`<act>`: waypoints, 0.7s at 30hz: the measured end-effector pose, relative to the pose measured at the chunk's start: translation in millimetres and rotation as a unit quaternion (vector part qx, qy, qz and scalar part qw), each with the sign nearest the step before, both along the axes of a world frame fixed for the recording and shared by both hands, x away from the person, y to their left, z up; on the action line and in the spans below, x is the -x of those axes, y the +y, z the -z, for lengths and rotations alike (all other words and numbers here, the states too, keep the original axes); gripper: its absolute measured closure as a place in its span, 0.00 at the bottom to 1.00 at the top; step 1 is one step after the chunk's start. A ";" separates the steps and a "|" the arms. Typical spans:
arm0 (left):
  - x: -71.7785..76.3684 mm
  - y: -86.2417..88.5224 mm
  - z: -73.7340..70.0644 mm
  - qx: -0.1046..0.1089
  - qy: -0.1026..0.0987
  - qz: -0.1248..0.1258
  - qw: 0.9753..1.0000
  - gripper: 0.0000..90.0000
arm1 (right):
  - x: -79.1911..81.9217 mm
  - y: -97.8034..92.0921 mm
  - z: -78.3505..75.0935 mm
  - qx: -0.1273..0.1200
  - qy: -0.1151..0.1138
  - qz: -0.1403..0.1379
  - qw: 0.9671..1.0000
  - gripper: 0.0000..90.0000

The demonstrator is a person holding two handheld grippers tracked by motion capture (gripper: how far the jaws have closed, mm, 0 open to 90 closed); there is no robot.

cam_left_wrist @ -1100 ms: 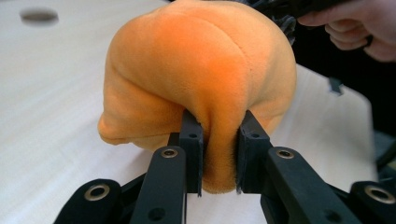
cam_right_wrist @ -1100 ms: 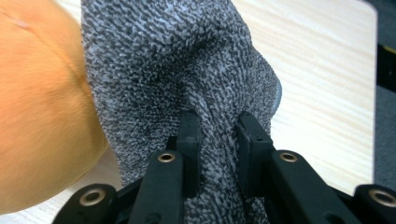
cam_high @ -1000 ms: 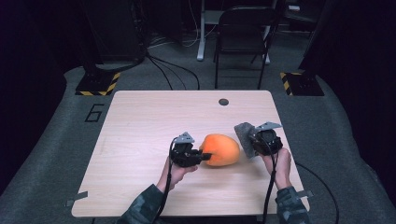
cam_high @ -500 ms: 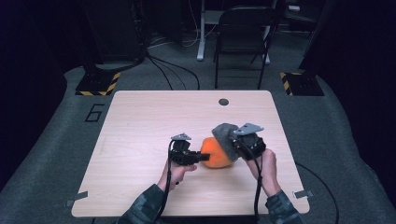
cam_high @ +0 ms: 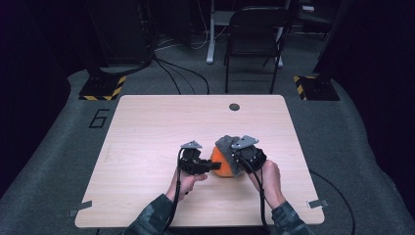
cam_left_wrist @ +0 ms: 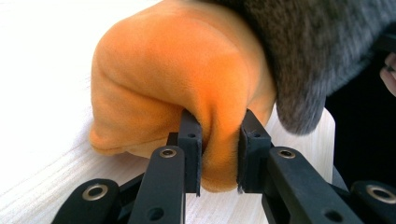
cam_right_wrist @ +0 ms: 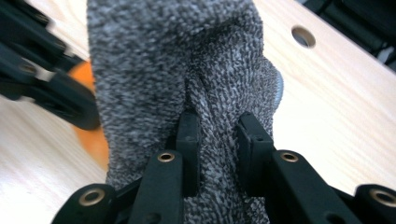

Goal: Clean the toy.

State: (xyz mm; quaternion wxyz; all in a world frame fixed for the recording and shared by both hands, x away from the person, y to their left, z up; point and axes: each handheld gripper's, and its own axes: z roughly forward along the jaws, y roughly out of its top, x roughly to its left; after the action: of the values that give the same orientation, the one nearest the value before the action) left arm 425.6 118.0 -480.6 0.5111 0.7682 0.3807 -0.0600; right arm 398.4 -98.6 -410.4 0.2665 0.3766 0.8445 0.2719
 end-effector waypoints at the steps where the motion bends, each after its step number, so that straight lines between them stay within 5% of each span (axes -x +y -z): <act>1: -0.3 0.1 0.1 -0.002 -0.002 0.001 1.000 0.84 | -2.4 -4.2 1.6 -0.005 0.002 0.007 1.000 0.82; 11: 0.1 -1.8 0.1 -0.003 -0.004 0.002 1.000 0.83 | -31.6 -47.0 36.1 -0.017 0.045 0.065 0.997 0.82; 16: 0.4 -2.0 0.6 -0.001 -0.007 0.006 1.000 0.83 | -40.5 -54.8 53.4 -0.001 0.062 0.079 0.995 0.82; 21: 0.5 -0.8 0.0 0.000 -0.007 0.006 1.000 0.83 | -40.0 -58.7 47.7 -0.005 0.061 0.081 0.995 0.82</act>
State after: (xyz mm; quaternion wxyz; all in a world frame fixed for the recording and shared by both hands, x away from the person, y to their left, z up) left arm 425.0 117.2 -480.6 0.5135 0.7707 0.3729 -0.0581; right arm 438.4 -157.4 -458.1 0.2340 0.4614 0.8244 0.2297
